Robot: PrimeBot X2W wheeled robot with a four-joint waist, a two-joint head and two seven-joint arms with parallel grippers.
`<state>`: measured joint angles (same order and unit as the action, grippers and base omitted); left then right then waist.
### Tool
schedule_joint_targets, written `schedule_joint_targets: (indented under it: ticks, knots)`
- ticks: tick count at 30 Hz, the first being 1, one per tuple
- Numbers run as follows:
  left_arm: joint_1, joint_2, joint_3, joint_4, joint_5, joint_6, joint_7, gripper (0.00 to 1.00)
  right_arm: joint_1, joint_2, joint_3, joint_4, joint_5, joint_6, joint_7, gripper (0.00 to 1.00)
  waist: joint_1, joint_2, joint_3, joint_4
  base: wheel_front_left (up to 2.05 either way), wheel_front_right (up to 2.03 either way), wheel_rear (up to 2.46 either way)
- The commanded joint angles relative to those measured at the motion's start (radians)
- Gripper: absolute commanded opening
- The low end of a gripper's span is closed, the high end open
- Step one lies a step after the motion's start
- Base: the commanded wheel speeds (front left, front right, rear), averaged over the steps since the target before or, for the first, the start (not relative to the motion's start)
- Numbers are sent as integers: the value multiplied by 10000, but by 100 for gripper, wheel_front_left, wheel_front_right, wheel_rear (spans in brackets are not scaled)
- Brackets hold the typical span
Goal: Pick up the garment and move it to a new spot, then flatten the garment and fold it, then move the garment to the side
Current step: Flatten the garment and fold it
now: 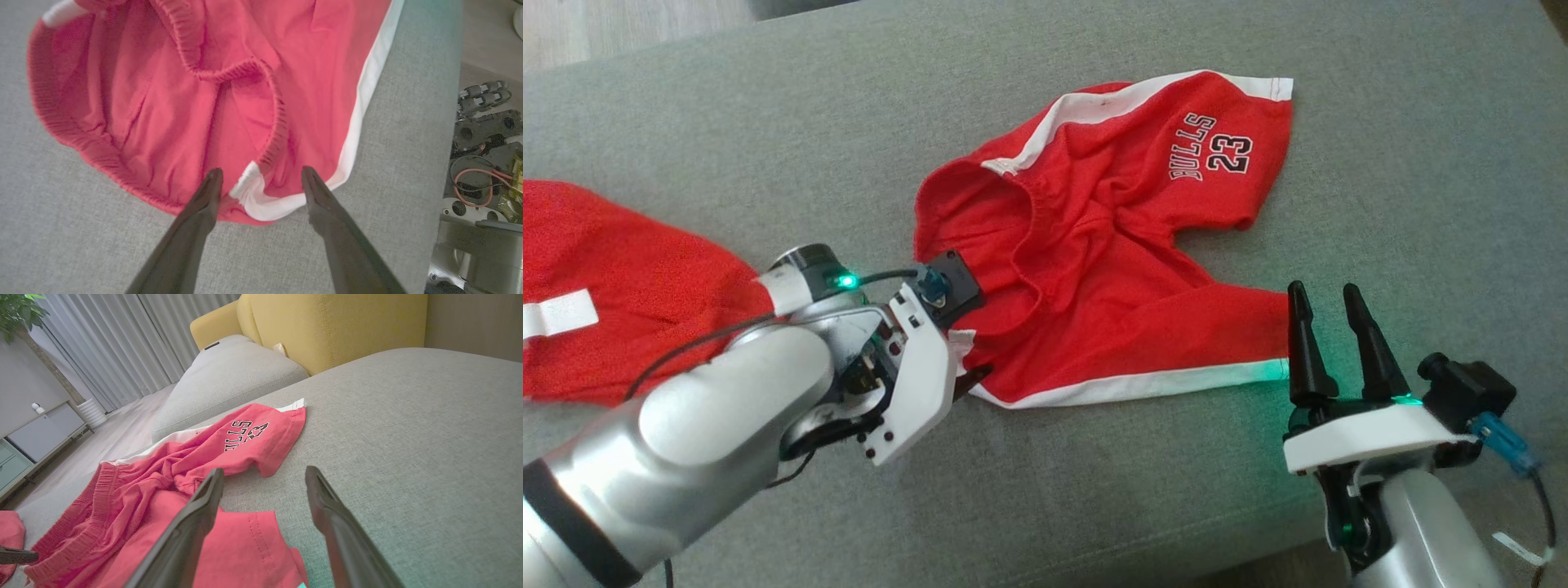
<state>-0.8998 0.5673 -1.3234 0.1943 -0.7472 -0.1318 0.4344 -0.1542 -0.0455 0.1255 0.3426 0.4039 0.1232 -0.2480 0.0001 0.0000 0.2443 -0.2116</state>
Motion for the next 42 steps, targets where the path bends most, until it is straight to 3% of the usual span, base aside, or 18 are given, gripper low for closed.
schedule_joint_targets:
  ticks: [1, 8, 9, 10, 18, 25, 40, 41, 42]
  knots:
    - [-331, 248, 432, -160, 135, 12, -10, 100, -301, -47, 259, -298, 90, 75, -137, 100, -1, 0, 21, -20, 0, 0, 0]
    - [-338, 172, 432, 73, 272, 12, -96, 100, -331, -47, 244, -377, 123, 75, -137, 100, -1, 0, 142, -21, 0, 0, 0]
    - [-348, 154, 432, 110, 257, 12, -92, 65, -333, -47, 240, -388, 123, 75, -137, 100, -1, 0, 159, -16, 0, 0, 0]
    - [-354, 135, 431, 138, 238, 12, -72, 2, -335, -47, 237, -394, 122, 75, -137, 100, -1, 0, 172, -8, 0, 0, 0]
    - [-572, 42, 431, 698, -555, 12, -928, 0, -155, -47, 184, -119, -51, 75, -137, 100, -1, 0, 13, 119, 0, 0, 0]
    - [-556, 11, 431, 1401, -1367, 12, -2186, 0, 202, -47, 106, 1070, -422, 75, -25, 100, -1, 0, -411, 313, 0, 0, 0]
    - [-144, -506, 431, 2074, -1483, 12, -3786, 0, 196, -47, 168, 2537, -7, 75, 936, 100, -1, 0, -952, 922, 0, 0, 0]
    - [-127, -536, 431, 2120, -1498, 12, -3839, 0, 188, -47, 220, 2572, 35, 75, 987, 87, -1, 0, -968, 943, 0, 0, 0]
    - [-116, -561, 431, 2166, -1505, 12, -3887, 0, 181, -47, 281, 2597, 108, 75, 1043, 40, -1, 0, -984, 966, 0, 0, 0]
